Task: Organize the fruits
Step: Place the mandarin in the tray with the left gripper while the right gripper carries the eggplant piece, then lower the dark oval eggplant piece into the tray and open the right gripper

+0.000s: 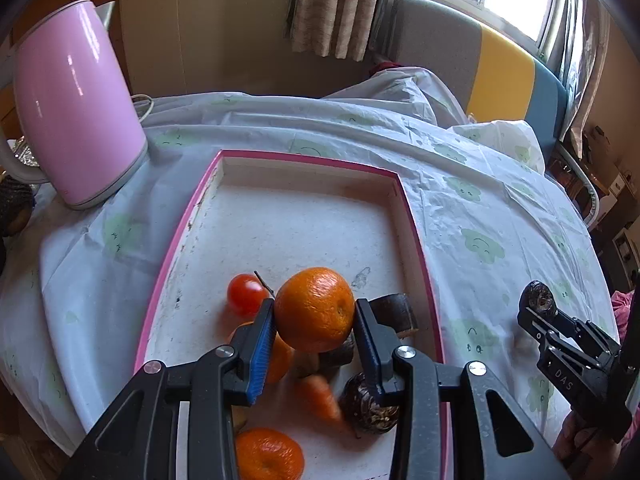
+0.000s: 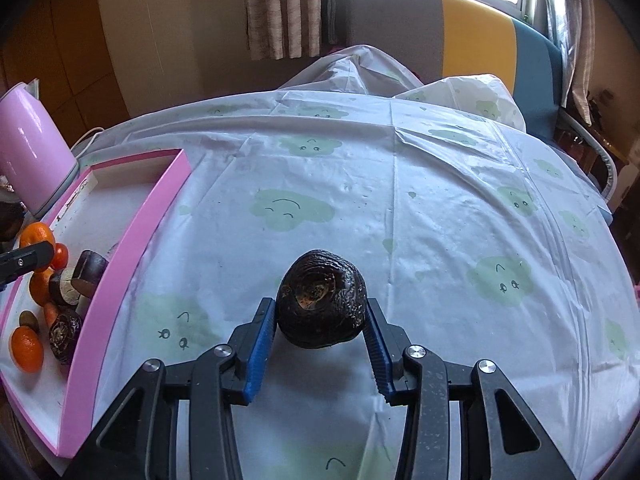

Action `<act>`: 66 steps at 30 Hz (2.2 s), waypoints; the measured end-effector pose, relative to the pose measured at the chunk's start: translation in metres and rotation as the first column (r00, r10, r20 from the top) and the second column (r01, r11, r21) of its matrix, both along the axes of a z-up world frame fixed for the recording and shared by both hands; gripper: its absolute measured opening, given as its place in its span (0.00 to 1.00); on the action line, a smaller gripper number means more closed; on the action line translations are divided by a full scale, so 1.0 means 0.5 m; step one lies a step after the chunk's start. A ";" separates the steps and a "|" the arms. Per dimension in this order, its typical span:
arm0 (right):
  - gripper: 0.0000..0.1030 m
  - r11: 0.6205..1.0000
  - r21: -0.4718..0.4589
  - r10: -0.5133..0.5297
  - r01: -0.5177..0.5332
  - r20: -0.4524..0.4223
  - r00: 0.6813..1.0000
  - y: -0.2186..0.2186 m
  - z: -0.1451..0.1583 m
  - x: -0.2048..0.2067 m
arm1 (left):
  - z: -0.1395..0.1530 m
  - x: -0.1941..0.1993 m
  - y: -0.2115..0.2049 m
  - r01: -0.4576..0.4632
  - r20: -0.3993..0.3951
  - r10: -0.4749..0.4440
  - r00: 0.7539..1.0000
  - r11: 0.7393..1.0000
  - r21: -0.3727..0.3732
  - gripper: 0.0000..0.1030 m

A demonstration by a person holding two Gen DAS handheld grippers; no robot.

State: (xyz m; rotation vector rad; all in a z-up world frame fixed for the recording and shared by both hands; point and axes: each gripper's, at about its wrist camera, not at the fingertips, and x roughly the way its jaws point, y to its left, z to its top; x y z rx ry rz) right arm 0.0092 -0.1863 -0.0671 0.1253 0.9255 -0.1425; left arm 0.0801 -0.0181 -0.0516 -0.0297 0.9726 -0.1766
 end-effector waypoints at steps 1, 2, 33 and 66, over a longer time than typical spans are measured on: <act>0.43 1.000 -0.001 0.006 -0.006 0.002 1.000 0.007 0.004 0.001 | 0.002 -0.005 0.004 -0.003 0.009 0.003 1.000 1.000 -0.002 0.38; 0.43 1.000 -0.001 0.013 -0.013 0.005 1.000 0.014 0.007 0.002 | 0.005 -0.009 0.007 -0.005 0.017 0.005 1.000 1.000 -0.001 0.38; 0.43 0.961 0.067 0.262 -0.270 0.104 0.959 0.210 0.112 0.033 | 0.064 -0.086 0.108 -0.089 0.114 0.094 0.989 0.995 -0.047 0.43; 0.54 0.938 0.062 0.335 -0.341 0.083 0.938 0.316 0.093 0.084 | 0.074 -0.104 0.146 -0.161 0.130 0.165 0.978 0.986 -0.039 0.46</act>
